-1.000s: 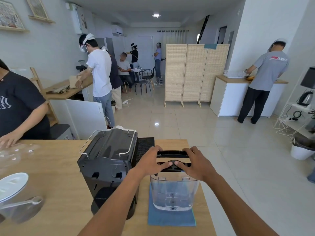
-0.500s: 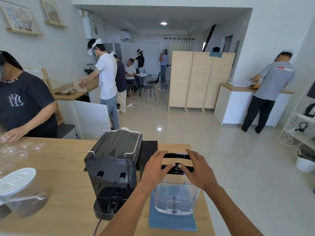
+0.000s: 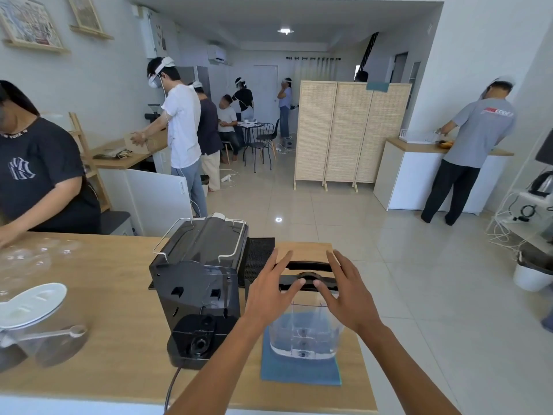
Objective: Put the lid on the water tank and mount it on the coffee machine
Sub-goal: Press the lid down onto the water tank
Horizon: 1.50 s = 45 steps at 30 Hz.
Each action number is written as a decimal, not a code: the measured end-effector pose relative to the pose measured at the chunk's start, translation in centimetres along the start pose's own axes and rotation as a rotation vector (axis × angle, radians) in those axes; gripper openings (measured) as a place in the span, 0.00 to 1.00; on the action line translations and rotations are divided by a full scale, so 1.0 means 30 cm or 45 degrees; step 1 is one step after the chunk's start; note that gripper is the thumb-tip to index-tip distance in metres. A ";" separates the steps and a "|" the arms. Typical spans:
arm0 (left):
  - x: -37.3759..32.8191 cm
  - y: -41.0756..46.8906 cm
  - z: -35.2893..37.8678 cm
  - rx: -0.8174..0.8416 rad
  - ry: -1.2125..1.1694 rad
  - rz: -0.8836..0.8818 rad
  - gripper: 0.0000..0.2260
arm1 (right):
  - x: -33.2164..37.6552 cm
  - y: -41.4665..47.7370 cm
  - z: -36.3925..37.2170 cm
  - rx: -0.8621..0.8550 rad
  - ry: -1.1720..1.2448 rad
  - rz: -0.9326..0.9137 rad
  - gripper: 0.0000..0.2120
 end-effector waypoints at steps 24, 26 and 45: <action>0.088 -0.155 0.103 0.258 0.099 -0.089 0.30 | -0.016 -0.149 0.098 0.137 -0.073 -0.025 0.31; 0.081 -0.148 0.105 0.275 0.123 -0.091 0.30 | -0.023 -0.145 0.103 0.140 -0.066 -0.025 0.31; 0.087 -0.016 0.121 0.565 0.307 0.049 0.55 | -0.121 -0.040 0.113 0.457 0.212 -0.055 0.53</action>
Point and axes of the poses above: each hand's wrist, its own y-axis towards the middle knuckle, its own z-axis out of the palm, x = y × z, the point moved 9 cm from there along y, towards the middle knuckle, and after that the axes turned 9 degrees about x, right-handed, at the moved point
